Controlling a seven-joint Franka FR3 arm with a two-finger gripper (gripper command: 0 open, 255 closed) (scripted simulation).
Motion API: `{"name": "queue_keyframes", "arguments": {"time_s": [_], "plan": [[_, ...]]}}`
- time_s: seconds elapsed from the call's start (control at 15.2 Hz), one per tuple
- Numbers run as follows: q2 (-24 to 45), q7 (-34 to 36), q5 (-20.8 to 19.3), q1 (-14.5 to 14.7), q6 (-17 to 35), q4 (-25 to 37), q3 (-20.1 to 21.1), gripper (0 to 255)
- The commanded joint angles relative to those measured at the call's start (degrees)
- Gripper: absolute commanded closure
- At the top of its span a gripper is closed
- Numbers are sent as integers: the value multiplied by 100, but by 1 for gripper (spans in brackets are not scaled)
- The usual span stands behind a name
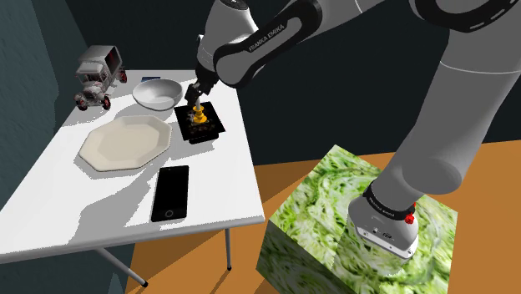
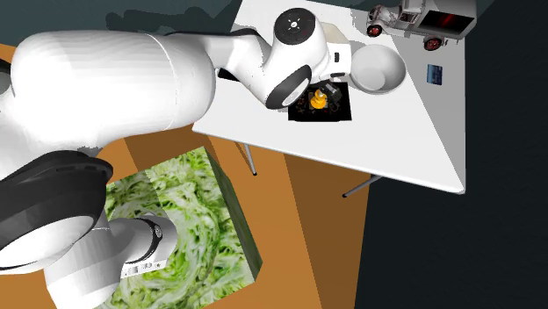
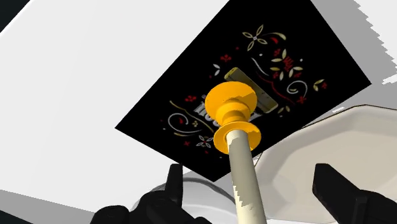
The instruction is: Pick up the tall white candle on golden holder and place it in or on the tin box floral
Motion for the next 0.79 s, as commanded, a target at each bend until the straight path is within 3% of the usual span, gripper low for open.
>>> {"name": "queue_keyframes", "arguments": {"time_s": [0.0, 0.2, 0.73], "plan": [[-188, -56, 80, -34, -116, -68, 35, 0], [-701, -211, 304, -111, -468, -216, 109, 0], [-701, -212, 305, -107, -468, -216, 105, 0]]}}
